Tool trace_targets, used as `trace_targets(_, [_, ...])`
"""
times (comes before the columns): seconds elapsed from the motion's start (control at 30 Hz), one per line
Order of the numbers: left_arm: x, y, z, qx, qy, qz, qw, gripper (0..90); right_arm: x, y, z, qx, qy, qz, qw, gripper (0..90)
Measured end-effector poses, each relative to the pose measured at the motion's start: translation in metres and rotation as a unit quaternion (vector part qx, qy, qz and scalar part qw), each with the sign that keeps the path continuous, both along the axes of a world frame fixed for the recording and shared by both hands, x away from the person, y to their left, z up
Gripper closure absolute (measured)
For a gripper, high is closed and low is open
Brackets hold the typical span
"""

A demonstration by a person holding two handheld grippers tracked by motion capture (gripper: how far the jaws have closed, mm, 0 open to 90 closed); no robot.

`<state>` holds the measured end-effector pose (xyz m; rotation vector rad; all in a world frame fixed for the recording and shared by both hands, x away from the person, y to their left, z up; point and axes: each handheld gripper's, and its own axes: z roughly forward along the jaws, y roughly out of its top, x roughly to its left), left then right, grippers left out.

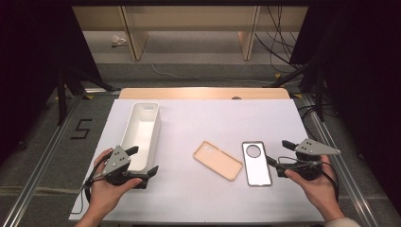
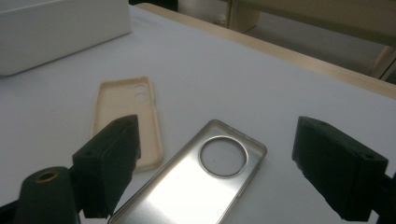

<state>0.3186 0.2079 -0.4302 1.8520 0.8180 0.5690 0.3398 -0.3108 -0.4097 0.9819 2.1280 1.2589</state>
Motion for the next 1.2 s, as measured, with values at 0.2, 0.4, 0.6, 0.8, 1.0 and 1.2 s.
trace_targets(0.2, [0.0,0.0,0.0,-0.002,0.0,0.0,1.0,4.7,0.0,-0.001,0.0,0.002,0.002,-0.002,1.0,16.3])
trace_targets(0.4, [0.0,0.0,0.0,-0.003,0.001,0.0,1.0,5.1,0.001,-0.001,-0.001,0.002,0.007,0.002,1.0,16.4])
trace_targets(0.6, [0.0,0.0,0.0,-0.004,-0.001,0.0,1.0,5.2,0.009,0.004,-0.004,-0.044,0.036,0.047,0.9972,20.7])
trace_targets(0.8, [0.0,0.001,0.0,-0.006,-0.001,-0.001,1.0,5.3,0.013,0.012,-0.007,-0.09,0.06,0.086,0.9904,22.1])
trace_targets(1.0, [0.0,0.001,0.001,-0.006,-0.002,0.0,1.0,5.4,0.018,0.015,-0.008,-0.115,0.083,0.107,0.9841,22.1])
trace_targets(1.2, [0.0,0.0,0.001,-0.007,-0.002,-0.001,1.0,5.4,0.021,0.012,-0.008,-0.141,0.101,0.123,0.9772,25.7])
